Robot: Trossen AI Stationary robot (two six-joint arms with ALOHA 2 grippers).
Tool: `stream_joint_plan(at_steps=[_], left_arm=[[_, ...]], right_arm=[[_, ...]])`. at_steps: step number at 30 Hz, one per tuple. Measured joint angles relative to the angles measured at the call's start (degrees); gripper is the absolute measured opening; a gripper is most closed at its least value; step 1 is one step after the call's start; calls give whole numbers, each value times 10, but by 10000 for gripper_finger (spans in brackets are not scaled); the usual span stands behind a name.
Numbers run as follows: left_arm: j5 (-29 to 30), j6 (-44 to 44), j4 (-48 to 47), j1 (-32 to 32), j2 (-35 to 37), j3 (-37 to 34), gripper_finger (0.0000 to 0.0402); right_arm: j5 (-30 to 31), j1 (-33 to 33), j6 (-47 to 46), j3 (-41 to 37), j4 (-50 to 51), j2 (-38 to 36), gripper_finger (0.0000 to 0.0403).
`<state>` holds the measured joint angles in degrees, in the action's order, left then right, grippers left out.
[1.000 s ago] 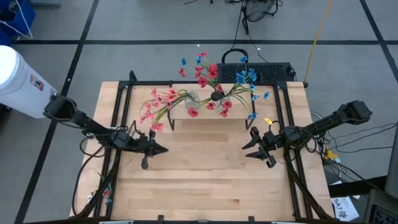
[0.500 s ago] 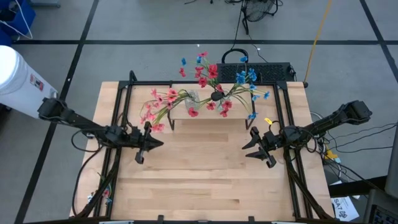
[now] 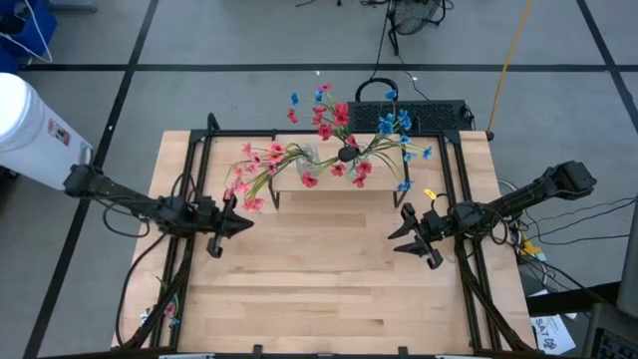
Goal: Pick and place flowers into a vace then onto a shelf
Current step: Return to Home Position
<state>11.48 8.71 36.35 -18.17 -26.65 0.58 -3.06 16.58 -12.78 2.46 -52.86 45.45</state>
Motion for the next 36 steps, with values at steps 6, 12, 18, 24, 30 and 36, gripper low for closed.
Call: stream_joint_plan(at_steps=[6, 12, 18, 24, 30, 36], left_arm=[[1, 9, -72, 0, 61, 0, 8], [1, 9, -137, 0, 109, 0, 8], [7, 11, -180, 0, 131, 0, 7], [8, 6, -187, 0, 132, 0, 4], [8, 4, -224, 0, 132, 0, 24], [29, 2, -255, 0, 132, 0, 50]], right_arm=[[0, 0, 0, 0, 0, 0, 150], [0, 0, 0, 0, 0, 0, 150], [0, 0, 0, 0, 0, 0, 151], [0, 0, 0, 0, 0, 0, 150], [0, 0, 0, 0, 0, 0, 150], [0, 0, 0, 0, 0, 0, 150]])
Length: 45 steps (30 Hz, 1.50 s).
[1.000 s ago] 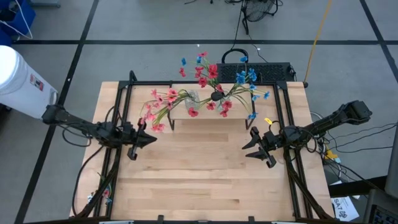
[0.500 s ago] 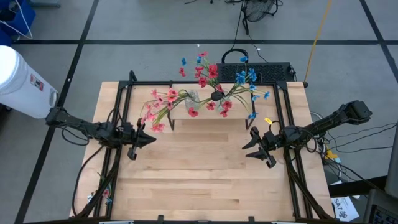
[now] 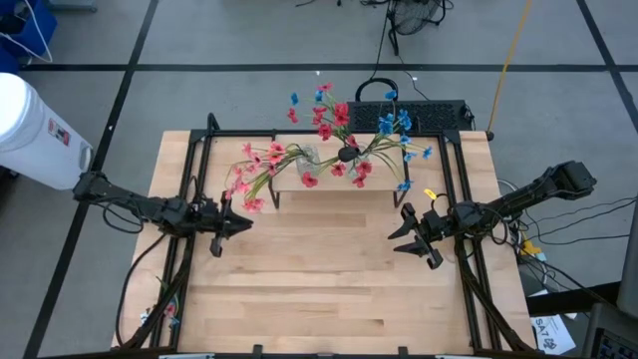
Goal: Pick and place flowers into a vace then onto a shelf
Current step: Return to Home Position
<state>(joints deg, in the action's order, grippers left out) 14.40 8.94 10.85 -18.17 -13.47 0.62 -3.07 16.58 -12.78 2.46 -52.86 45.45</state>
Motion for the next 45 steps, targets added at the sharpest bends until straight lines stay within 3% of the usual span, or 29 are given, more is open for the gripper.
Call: stream_joint_plan(at_steps=[12, 18, 45], left_arm=[[8, 7, 54, 0, 0, 0, 53], [52, -37, 59, 0, -8, 0, 57], [52, -38, 57, 0, -8, 0, 52]], right_arm=[[0, 0, 0, 0, 0, 0, 150], [0, 0, 0, 0, 0, 0, 150], [0, 0, 0, 0, 0, 0, 150]])
